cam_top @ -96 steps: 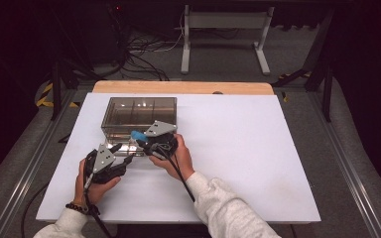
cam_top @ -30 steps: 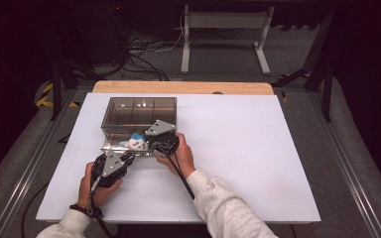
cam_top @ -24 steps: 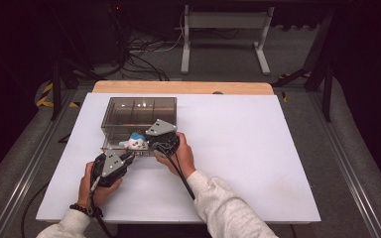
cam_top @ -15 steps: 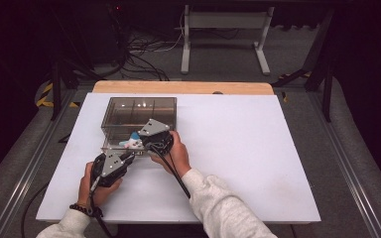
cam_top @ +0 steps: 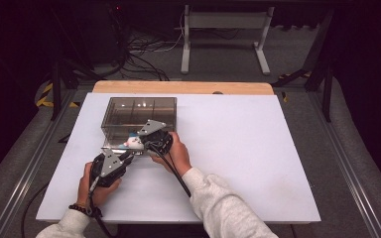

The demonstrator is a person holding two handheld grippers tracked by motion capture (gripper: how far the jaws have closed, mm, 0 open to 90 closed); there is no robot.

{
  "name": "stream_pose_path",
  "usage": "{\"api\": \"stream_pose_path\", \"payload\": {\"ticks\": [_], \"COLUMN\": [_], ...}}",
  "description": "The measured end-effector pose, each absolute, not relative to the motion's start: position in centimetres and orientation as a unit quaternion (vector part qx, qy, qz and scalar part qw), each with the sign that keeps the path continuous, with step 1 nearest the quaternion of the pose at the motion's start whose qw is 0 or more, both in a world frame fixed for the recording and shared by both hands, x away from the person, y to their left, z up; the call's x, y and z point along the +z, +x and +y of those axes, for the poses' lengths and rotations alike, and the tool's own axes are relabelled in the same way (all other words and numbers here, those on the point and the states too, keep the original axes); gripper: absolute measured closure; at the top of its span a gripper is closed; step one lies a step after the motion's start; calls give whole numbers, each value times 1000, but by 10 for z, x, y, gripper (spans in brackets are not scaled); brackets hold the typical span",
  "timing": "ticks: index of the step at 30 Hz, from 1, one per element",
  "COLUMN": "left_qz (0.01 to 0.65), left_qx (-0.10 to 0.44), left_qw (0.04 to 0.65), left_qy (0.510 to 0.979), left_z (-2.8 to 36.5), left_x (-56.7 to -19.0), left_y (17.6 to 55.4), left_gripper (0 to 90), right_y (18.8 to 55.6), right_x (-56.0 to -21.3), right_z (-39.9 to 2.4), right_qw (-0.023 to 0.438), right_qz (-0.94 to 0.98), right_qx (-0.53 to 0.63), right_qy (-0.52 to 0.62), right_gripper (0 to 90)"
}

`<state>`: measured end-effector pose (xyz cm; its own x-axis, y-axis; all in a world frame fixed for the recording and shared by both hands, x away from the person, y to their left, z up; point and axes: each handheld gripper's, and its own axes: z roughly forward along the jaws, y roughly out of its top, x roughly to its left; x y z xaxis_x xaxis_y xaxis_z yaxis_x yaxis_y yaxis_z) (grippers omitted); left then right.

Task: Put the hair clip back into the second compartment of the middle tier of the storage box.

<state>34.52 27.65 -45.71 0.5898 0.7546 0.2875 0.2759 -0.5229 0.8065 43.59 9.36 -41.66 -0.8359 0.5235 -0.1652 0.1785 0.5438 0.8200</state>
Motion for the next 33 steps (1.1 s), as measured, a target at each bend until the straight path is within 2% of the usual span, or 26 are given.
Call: {"api": "stream_pose_path", "payload": {"ticks": [12, 33], "left_qz": [326, 337], "left_qx": [334, 349], "left_qw": [379, 371], "left_qy": [799, 792], "left_z": [280, 276], "left_x": [-454, -452], "left_y": [347, 355], "left_gripper": [799, 830], "right_y": [423, 388], "right_x": [-405, -405], "right_z": [74, -3], "right_qw": [216, 223], "right_qz": [835, 810], "right_qx": [462, 503], "right_qy": [207, 203], "right_gripper": [826, 751]}}
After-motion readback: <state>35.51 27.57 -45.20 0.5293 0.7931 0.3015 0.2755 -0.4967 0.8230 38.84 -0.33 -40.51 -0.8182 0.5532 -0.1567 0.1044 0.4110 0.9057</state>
